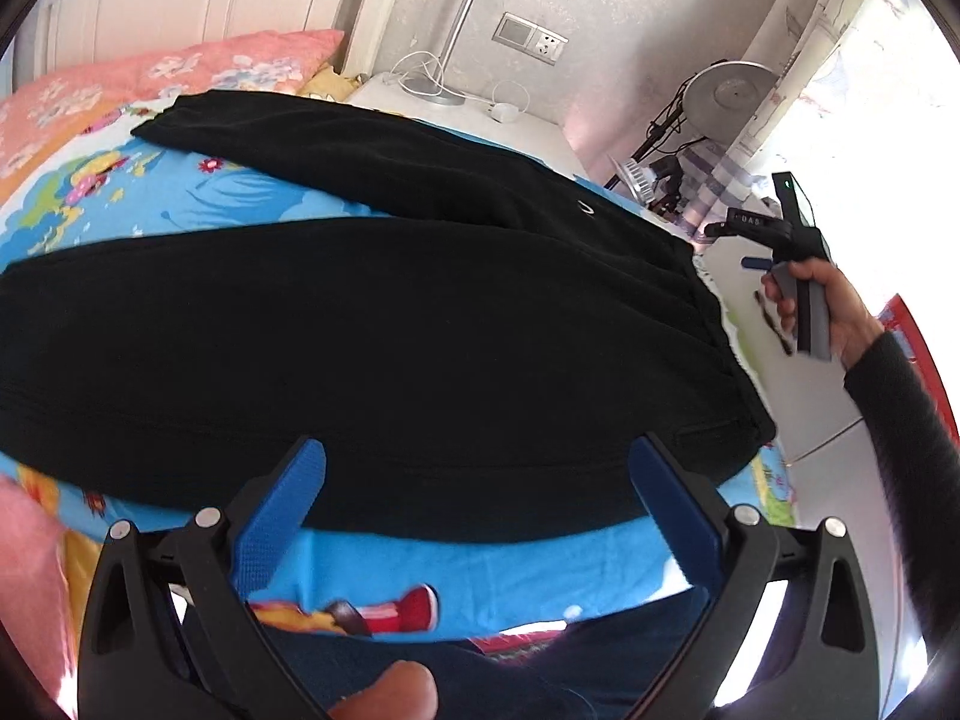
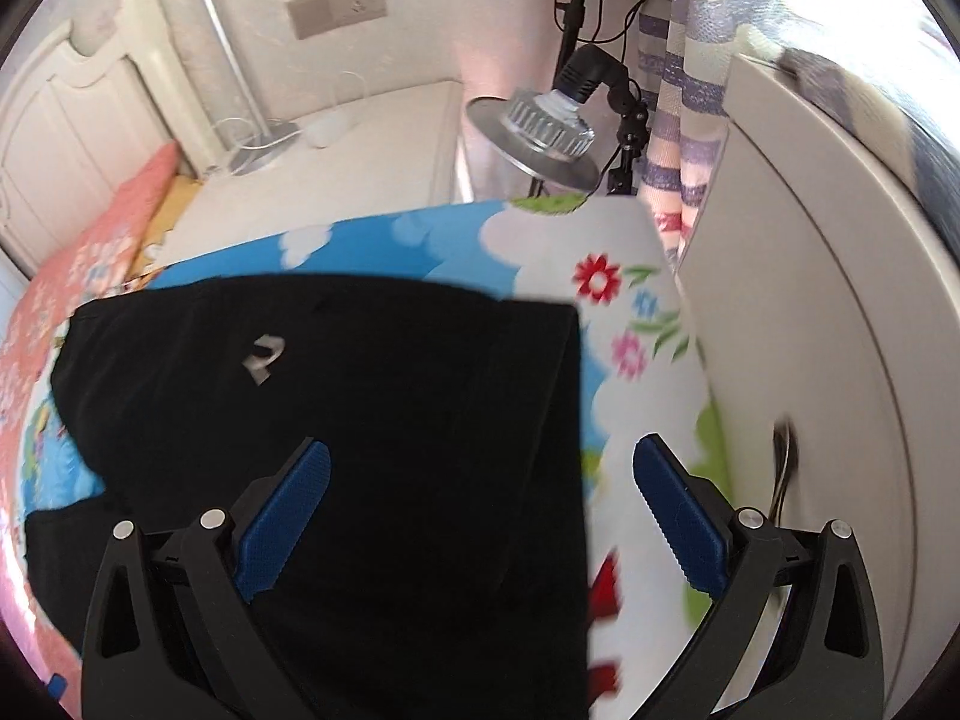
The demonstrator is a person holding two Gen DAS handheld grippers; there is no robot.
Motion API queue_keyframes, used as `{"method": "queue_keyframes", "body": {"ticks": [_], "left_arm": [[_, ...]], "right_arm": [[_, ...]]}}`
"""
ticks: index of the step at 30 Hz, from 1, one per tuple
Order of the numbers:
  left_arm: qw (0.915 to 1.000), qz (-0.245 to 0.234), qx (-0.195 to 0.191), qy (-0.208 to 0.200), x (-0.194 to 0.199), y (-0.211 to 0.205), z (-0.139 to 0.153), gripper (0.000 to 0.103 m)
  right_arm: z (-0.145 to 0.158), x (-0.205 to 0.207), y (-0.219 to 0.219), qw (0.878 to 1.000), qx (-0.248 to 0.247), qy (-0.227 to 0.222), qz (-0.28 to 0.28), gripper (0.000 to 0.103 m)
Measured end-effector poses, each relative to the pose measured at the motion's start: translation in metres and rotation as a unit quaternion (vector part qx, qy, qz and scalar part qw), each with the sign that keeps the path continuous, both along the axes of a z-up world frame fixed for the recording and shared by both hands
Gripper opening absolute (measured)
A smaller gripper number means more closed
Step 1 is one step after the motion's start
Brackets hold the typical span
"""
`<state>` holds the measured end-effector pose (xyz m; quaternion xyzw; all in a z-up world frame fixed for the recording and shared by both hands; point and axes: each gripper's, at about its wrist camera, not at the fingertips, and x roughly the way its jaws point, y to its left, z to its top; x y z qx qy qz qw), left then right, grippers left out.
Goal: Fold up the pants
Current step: 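Grasp the waistband of the black sweatpants with the right gripper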
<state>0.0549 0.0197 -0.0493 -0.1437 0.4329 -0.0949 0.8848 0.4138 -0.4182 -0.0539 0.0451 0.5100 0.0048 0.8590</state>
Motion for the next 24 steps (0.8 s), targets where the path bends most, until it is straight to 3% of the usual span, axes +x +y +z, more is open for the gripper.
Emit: {"method": "queue_keyframes", "body": {"ticks": [6, 12, 15, 16, 18, 19, 23, 24], "left_arm": [[0.9999, -0.001, 0.002, 0.015, 0.035, 0.010, -0.002, 0.101], [0.9993, 0.020, 0.018, 0.026, 0.061, 0.025, -0.002, 0.101], [0.9985, 0.036, 0.022, 0.036, 0.073, 0.034, -0.004, 0.101], [0.9982, 0.039, 0.025, 0.037, 0.076, 0.036, -0.005, 0.101], [0.9978, 0.042, 0.032, 0.040, 0.085, 0.039, -0.006, 0.101], [0.9977, 0.043, 0.035, 0.040, 0.090, 0.040, -0.005, 0.101], [0.9983, 0.039, 0.016, 0.040, 0.115, 0.044, -0.004, 0.101], [0.9984, 0.038, 0.003, 0.040, 0.127, 0.047, -0.003, 0.101]], "right_arm": [[-0.031, 0.063, -0.016, 0.999, -0.017, 0.034, 0.034, 0.097], [-0.058, 0.094, -0.020, 0.992, -0.035, 0.079, 0.089, 0.091], [-0.065, 0.100, -0.024, 0.990, -0.011, 0.082, 0.110, 0.072], [-0.066, 0.100, -0.024, 0.990, 0.008, 0.084, 0.116, 0.059], [-0.061, 0.098, -0.015, 0.988, -0.020, 0.066, 0.137, 0.053], [-0.058, 0.096, -0.011, 0.987, -0.031, 0.058, 0.146, 0.044], [-0.027, 0.082, -0.008, 0.988, -0.004, 0.015, 0.152, 0.014], [-0.015, 0.073, -0.006, 0.988, -0.005, -0.005, 0.152, 0.014]]}}
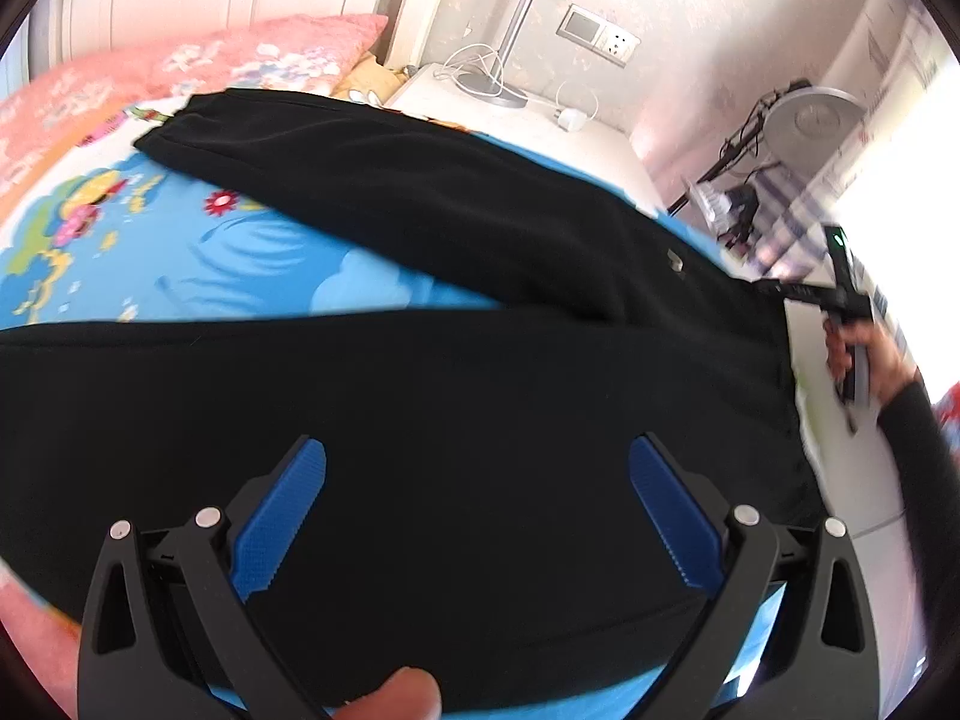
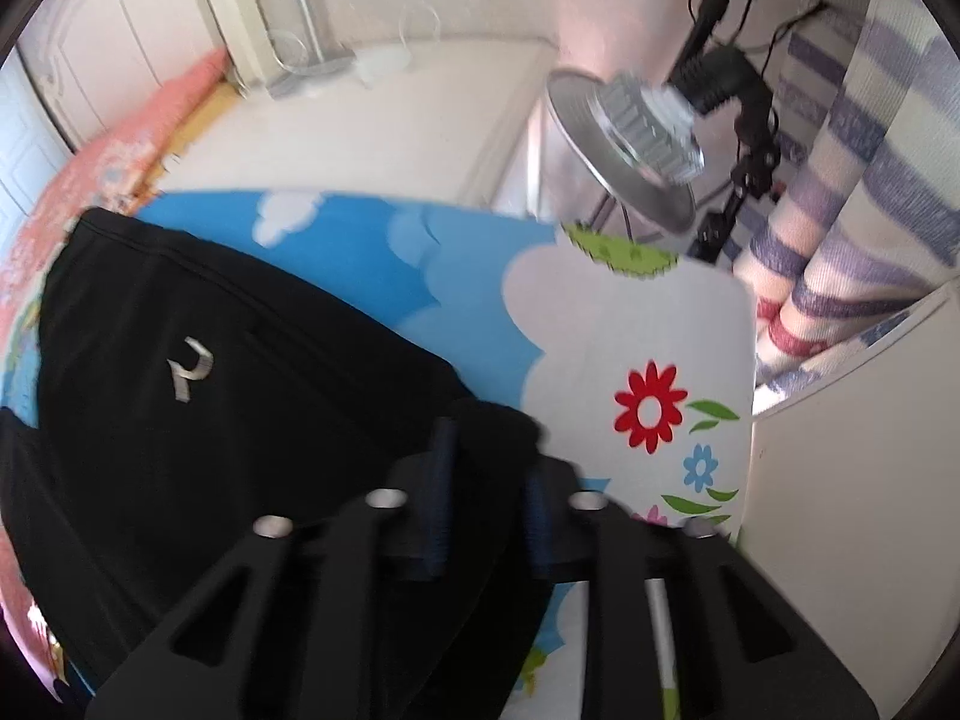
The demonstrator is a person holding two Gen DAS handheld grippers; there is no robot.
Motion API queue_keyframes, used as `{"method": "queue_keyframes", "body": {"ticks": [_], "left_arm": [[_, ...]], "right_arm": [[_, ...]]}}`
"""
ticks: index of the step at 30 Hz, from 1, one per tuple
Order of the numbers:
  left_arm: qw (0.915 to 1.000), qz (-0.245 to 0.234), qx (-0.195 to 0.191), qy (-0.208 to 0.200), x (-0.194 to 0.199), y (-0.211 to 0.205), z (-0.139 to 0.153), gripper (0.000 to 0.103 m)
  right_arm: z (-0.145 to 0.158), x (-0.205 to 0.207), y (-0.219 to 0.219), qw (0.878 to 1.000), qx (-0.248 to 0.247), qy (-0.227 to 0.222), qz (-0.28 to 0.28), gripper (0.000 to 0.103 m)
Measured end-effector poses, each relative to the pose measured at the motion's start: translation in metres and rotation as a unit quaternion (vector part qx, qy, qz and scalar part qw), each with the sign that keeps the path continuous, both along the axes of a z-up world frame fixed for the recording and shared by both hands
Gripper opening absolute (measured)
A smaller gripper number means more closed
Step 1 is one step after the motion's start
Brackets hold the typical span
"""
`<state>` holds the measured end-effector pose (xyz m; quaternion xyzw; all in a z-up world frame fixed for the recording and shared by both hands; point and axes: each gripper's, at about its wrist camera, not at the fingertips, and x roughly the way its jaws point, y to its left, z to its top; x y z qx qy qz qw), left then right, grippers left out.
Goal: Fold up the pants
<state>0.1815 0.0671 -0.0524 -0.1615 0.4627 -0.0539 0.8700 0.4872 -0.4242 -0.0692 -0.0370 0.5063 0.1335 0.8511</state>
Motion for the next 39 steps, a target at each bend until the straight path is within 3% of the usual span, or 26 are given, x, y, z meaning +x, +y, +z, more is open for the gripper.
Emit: {"method": "queue_keyframes", "body": {"ticks": [3, 5, 10, 14, 18, 19, 22, 25, 27, 32, 37, 38, 39], "left_arm": [[0.9996, 0.002, -0.029, -0.006, 0.029, 0.008, 0.004, 0.099], [0.9987, 0.010, -0.051, -0.005, 0.059, 0.018, 0.006, 0.092], [0.9944, 0.018, -0.104, -0.006, 0.129, 0.035, 0.011, 0.085], [0.9814, 0.020, -0.189, 0.028, 0.199, 0.050, -0.002, 0.083], [0.9580, 0.044, -0.268, 0.091, 0.276, 0.064, -0.034, 0.074], [0.9557, 0.057, -0.270, 0.102, 0.290, 0.066, -0.040, 0.069], [0.9509, 0.078, -0.275, 0.118, 0.327, 0.067, -0.048, 0.068], [0.9365, 0.096, -0.303, 0.148, 0.354, 0.064, -0.058, 0.068], [0.9318, 0.113, -0.302, 0.168, 0.363, 0.059, -0.064, 0.068], [0.9240, 0.127, -0.287, 0.219, 0.367, 0.047, -0.076, 0.067], [0.9179, 0.121, -0.301, 0.229, 0.363, 0.046, -0.083, 0.066], [0.9201, 0.118, -0.295, 0.229, 0.360, 0.046, -0.083, 0.061], [0.9248, 0.115, -0.278, 0.233, 0.357, 0.046, -0.082, 0.032]], "right_arm": [[0.038, -0.034, 0.007, 0.998, 0.033, -0.057, 0.009, 0.012], [0.057, -0.063, 0.015, 0.995, 0.050, -0.090, 0.021, 0.012], [0.080, -0.132, 0.038, 0.988, 0.075, -0.126, 0.042, 0.011], [0.084, -0.186, 0.058, 0.985, 0.085, -0.137, 0.064, 0.011], [0.073, -0.217, 0.078, 0.985, 0.084, -0.130, 0.078, 0.011], [0.071, -0.223, 0.082, 0.985, 0.080, -0.128, 0.082, 0.011], [0.066, -0.234, 0.089, 0.986, 0.076, -0.126, 0.085, 0.011], [0.070, -0.246, 0.087, 0.985, 0.075, -0.134, 0.082, 0.011], [0.069, -0.254, 0.086, 0.984, 0.068, -0.138, 0.089, 0.011], [0.062, -0.273, 0.081, 0.983, 0.052, -0.140, 0.110, 0.011], [0.056, -0.289, 0.083, 0.980, 0.032, -0.142, 0.134, 0.011], [0.056, -0.290, 0.084, 0.980, 0.029, -0.141, 0.134, 0.011], [0.055, -0.290, 0.083, 0.981, 0.028, -0.140, 0.131, 0.011]]}}
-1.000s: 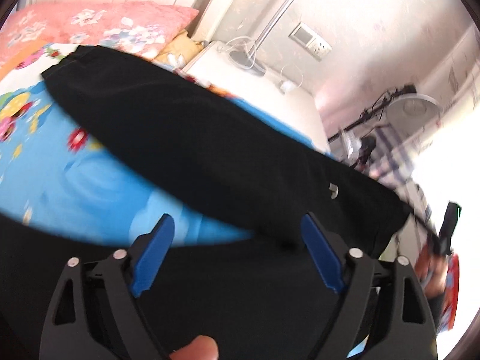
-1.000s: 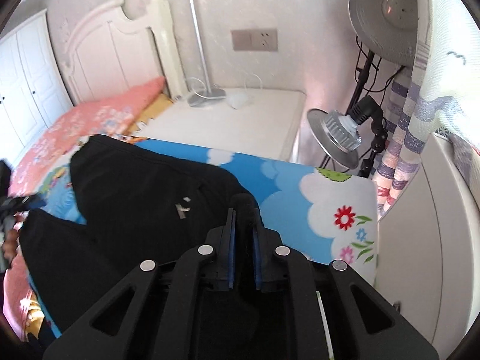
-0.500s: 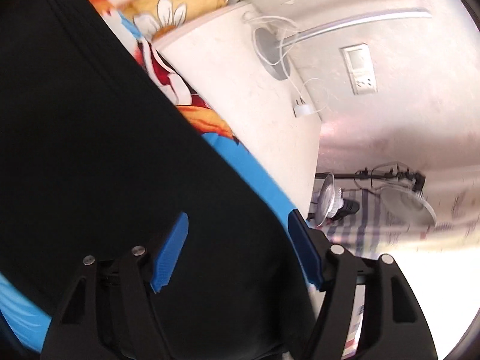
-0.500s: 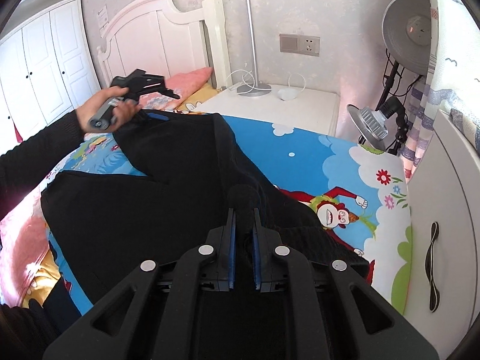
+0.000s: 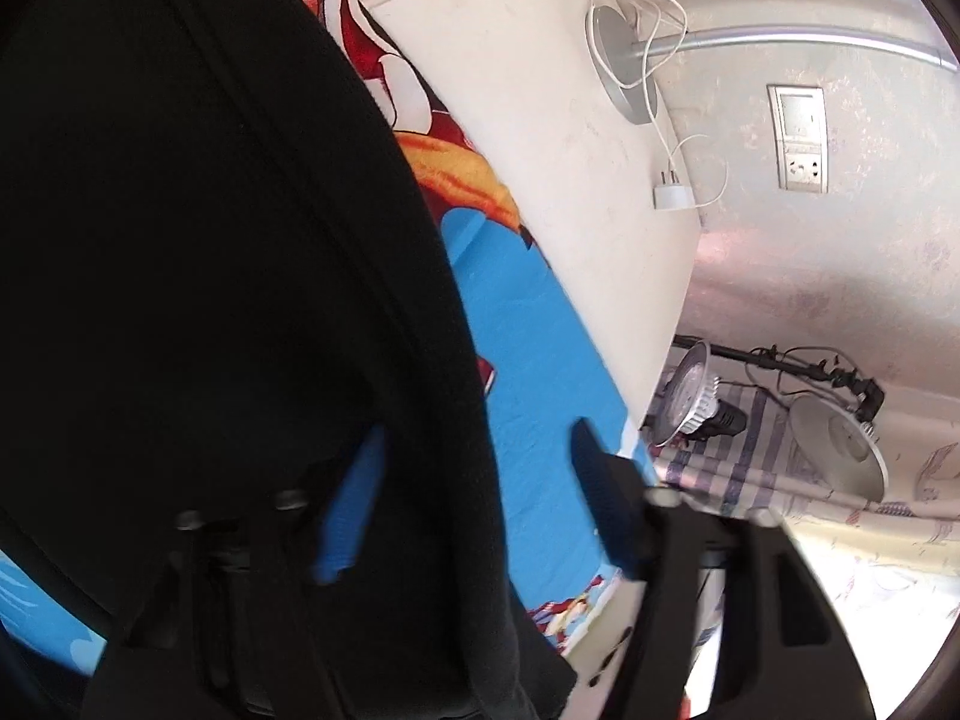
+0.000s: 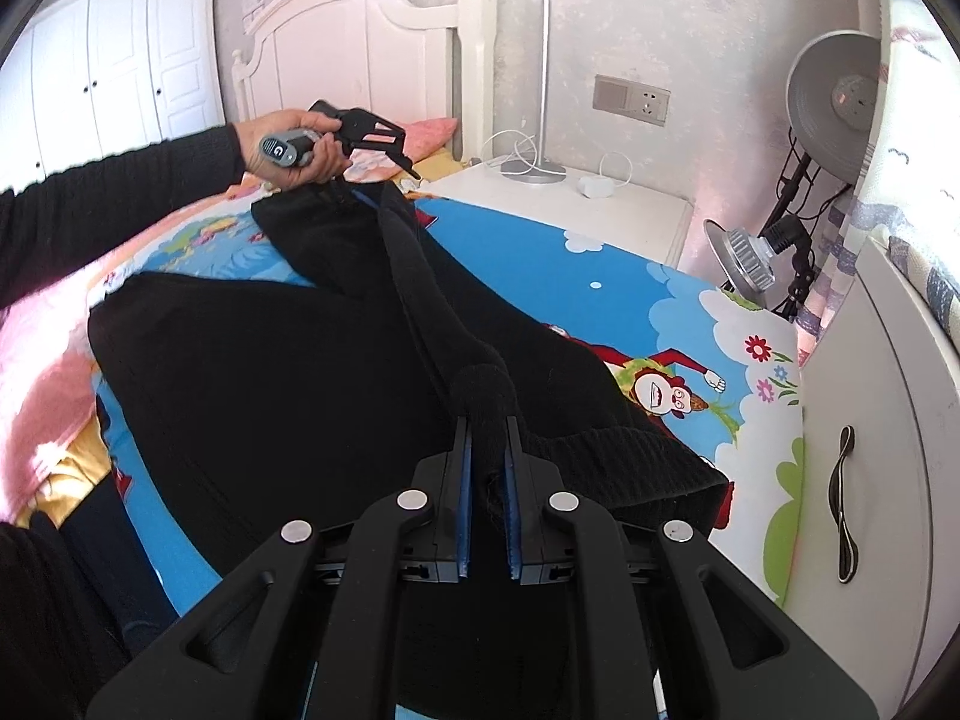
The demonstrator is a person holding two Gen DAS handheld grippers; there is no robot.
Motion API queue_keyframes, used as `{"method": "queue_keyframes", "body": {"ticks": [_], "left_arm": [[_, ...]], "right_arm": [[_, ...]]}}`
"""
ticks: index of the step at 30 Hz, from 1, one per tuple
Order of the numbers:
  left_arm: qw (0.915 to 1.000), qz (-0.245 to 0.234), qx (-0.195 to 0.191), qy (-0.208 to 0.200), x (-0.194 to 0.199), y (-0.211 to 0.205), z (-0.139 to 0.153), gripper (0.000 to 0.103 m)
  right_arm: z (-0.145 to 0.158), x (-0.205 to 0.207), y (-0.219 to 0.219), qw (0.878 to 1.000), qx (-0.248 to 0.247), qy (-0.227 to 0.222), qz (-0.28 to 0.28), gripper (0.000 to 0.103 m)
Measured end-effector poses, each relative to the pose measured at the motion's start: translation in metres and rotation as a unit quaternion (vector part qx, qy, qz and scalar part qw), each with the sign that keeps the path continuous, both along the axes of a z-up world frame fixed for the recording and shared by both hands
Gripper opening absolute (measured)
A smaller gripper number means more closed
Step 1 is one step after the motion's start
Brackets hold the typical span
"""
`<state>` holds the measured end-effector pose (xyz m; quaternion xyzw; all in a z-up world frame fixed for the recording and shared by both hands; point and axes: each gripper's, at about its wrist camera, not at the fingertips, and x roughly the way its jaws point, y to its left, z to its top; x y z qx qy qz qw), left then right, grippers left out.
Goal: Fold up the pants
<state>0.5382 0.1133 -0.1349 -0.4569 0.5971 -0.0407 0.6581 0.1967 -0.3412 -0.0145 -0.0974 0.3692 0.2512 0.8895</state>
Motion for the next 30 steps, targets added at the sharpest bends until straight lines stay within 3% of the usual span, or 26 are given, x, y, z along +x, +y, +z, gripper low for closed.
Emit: {"method": "queue_keyframes", "body": {"ticks": [1, 7, 11, 14, 16, 19, 20, 23, 27, 30], "left_arm": [[0.9997, -0.007, 0.023, 0.006, -0.003, 0.000, 0.001, 0.011], [0.9984, 0.008, -0.005, -0.055, -0.066, 0.028, 0.035, 0.009], [0.9910, 0.043, -0.009, -0.126, -0.170, 0.043, 0.065, 0.009], [0.9863, 0.063, 0.000, -0.152, -0.261, 0.044, 0.055, 0.009], [0.9851, 0.074, -0.001, -0.155, -0.309, 0.042, 0.035, 0.009], [0.9856, 0.075, 0.003, -0.152, -0.350, 0.038, 0.006, 0.009], [0.9858, 0.074, 0.002, -0.151, -0.358, 0.039, -0.001, 0.009], [0.9843, 0.070, -0.001, -0.162, -0.366, 0.041, -0.010, 0.009], [0.9820, 0.062, 0.006, -0.178, -0.365, 0.038, -0.003, 0.009], [0.9824, 0.063, 0.002, -0.175, -0.365, 0.038, -0.005, 0.009]], "right_arm": [[0.000, 0.001, -0.001, 1.000, -0.001, 0.001, -0.006, 0.011], [0.003, 0.014, -0.030, 0.997, 0.011, 0.011, -0.074, 0.011], [0.002, 0.015, -0.045, 0.990, 0.002, 0.031, -0.135, 0.011], [-0.009, 0.009, -0.053, 0.982, 0.004, 0.060, -0.181, 0.012], [-0.020, 0.001, -0.062, 0.972, 0.011, 0.083, -0.219, 0.019], [-0.034, -0.018, -0.081, 0.956, 0.050, 0.103, -0.271, 0.066], [-0.036, -0.024, -0.086, 0.950, 0.064, 0.107, -0.285, 0.071], [-0.038, -0.042, -0.101, 0.930, 0.121, 0.121, -0.325, 0.079], [-0.043, -0.062, -0.115, 0.894, 0.224, 0.139, -0.363, 0.081], [-0.052, -0.059, -0.111, 0.877, 0.267, 0.156, -0.367, 0.080]]}}
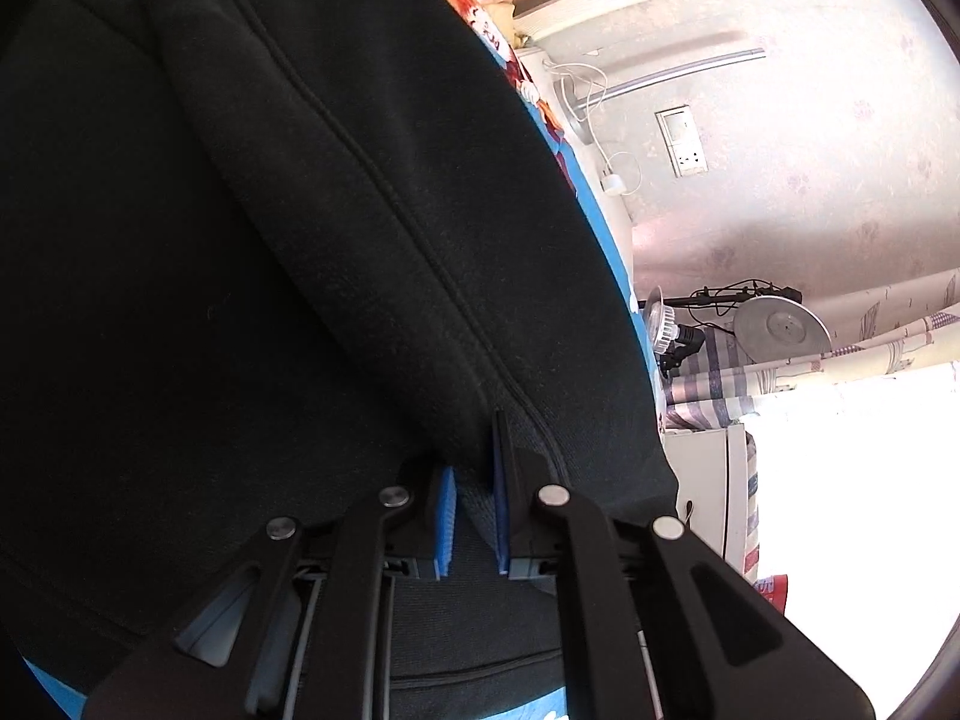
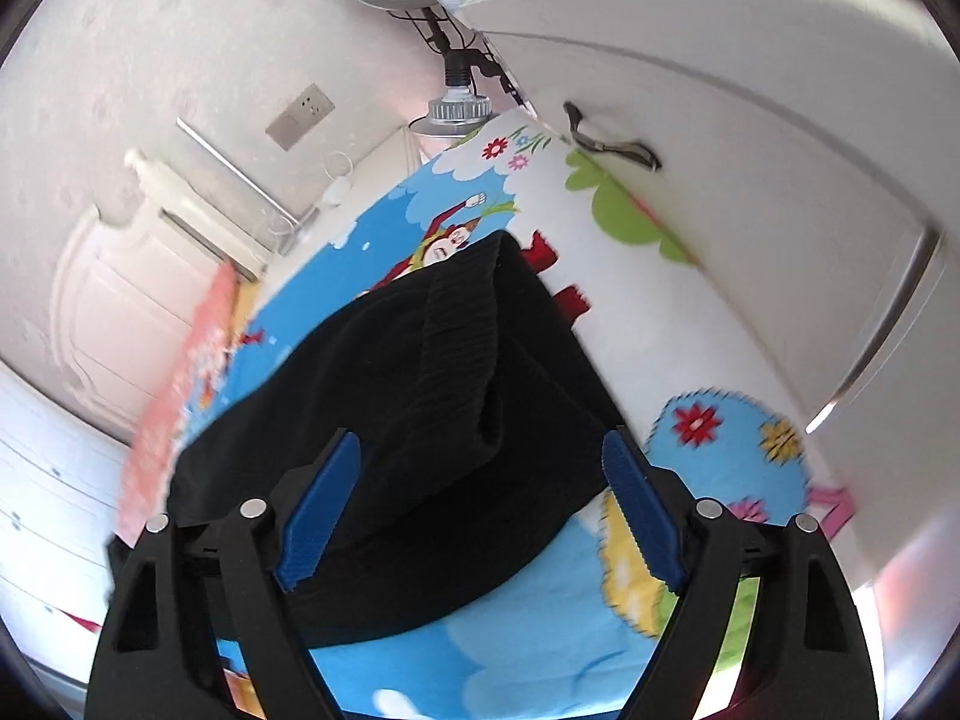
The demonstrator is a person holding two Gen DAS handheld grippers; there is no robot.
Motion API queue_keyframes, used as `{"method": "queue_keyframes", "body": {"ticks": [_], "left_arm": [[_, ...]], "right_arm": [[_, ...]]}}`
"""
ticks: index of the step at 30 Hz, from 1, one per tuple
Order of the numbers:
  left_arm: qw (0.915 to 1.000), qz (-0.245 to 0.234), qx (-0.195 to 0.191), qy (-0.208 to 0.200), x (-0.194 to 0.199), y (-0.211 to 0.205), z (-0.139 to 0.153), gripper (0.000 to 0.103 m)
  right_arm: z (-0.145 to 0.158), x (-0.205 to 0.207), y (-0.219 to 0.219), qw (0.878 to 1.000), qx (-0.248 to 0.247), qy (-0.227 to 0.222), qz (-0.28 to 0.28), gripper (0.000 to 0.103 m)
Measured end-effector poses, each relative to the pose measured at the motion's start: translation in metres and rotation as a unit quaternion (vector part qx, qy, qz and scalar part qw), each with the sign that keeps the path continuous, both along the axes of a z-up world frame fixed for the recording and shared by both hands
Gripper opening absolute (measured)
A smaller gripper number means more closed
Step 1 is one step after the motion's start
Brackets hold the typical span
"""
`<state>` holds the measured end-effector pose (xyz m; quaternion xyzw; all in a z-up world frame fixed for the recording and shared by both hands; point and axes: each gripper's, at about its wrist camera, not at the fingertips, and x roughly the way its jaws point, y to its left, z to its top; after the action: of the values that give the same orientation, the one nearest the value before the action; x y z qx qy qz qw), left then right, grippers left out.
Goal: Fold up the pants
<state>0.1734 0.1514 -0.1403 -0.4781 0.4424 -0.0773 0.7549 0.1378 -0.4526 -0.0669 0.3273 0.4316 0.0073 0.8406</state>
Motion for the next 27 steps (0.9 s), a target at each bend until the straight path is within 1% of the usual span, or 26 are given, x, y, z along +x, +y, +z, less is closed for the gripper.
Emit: {"method": "queue_keyframes", "body": {"ticks": [3, 5, 6, 7, 9, 10, 11, 14, 15, 16, 17, 18, 19, 20, 21, 23, 25, 26, 27], "left_arm": [[1.0000, 0.000, -0.005, 0.001, 0.000, 0.004, -0.003, 0.011], [1.0000, 0.002, -0.007, 0.002, 0.000, 0.007, -0.005, 0.018], [0.9999, 0.005, -0.010, 0.000, 0.001, 0.010, -0.007, 0.023], [0.9999, 0.008, -0.010, 0.000, 0.008, -0.002, -0.004, 0.028], [0.9999, 0.014, -0.011, 0.000, 0.011, 0.002, -0.005, 0.032], [0.9998, 0.019, -0.012, 0.001, 0.011, 0.003, -0.007, 0.033], [0.9996, 0.024, -0.013, 0.001, 0.012, 0.006, -0.007, 0.033], [0.9992, 0.038, -0.016, -0.001, 0.015, 0.016, -0.009, 0.033], [0.9991, 0.039, -0.018, -0.002, 0.017, 0.019, -0.009, 0.032], [0.9990, 0.041, -0.020, -0.001, 0.021, 0.022, -0.011, 0.031], [0.9987, 0.044, -0.024, 0.005, 0.025, 0.025, -0.014, 0.030], [0.9984, 0.046, -0.033, 0.007, 0.030, 0.028, -0.018, 0.021], [0.9986, 0.042, -0.032, 0.008, 0.035, 0.029, -0.018, 0.013], [0.9989, 0.037, -0.026, 0.010, 0.040, 0.030, -0.016, 0.012], [0.9994, 0.030, -0.018, 0.006, 0.044, 0.029, -0.009, 0.010], [0.9996, 0.023, 0.013, -0.008, 0.042, 0.026, 0.015, 0.008], [0.9978, 0.023, 0.055, -0.029, 0.024, 0.021, 0.058, 0.008], [0.9970, 0.022, 0.065, -0.036, 0.016, 0.020, 0.072, 0.008], [0.9952, 0.021, 0.083, -0.047, -0.001, 0.015, 0.090, 0.008]], "right_arm": [[-0.009, 0.014, 0.015, 1.000, 0.006, 0.014, 0.006, 0.078], [-0.015, 0.018, 0.022, 1.000, 0.005, 0.024, 0.004, 0.078], [-0.018, 0.021, 0.026, 1.000, 0.005, 0.028, 0.003, 0.078], [-0.021, 0.023, 0.028, 1.000, 0.005, 0.030, 0.002, 0.078], [-0.026, 0.027, 0.034, 0.999, -0.003, 0.035, -0.004, 0.076], [-0.029, 0.029, 0.035, 0.999, -0.004, 0.036, -0.006, 0.071], [-0.031, 0.030, 0.036, 0.999, -0.006, 0.035, -0.009, 0.062], [-0.033, 0.036, 0.040, 0.999, -0.011, 0.030, -0.003, 0.048], [-0.034, 0.039, 0.041, 0.999, -0.011, 0.031, -0.001, 0.047], [-0.036, 0.042, 0.041, 0.999, -0.011, 0.031, 0.000, 0.043], [-0.038, 0.045, 0.042, 0.999, -0.012, 0.033, 0.002, 0.036], [-0.039, 0.047, 0.043, 0.999, -0.012, 0.033, 0.004, 0.032], [-0.038, 0.049, 0.044, 0.999, -0.015, 0.030, 0.006, 0.024], [-0.033, 0.050, 0.046, 1.000, -0.021, 0.021, 0.008, 0.021], [-0.025, 0.050, 0.047, 1.000, -0.024, 0.010, 0.011, 0.020], [-0.002, 0.048, 0.049, 0.999, -0.027, -0.020, 0.020, 0.019], [0.021, 0.040, 0.048, 0.998, -0.034, -0.041, 0.017, 0.019], [0.032, 0.035, 0.045, 0.998, -0.036, -0.050, 0.014, 0.018], [0.037, 0.030, 0.042, 0.998, -0.035, -0.054, 0.012, 0.018]]}}
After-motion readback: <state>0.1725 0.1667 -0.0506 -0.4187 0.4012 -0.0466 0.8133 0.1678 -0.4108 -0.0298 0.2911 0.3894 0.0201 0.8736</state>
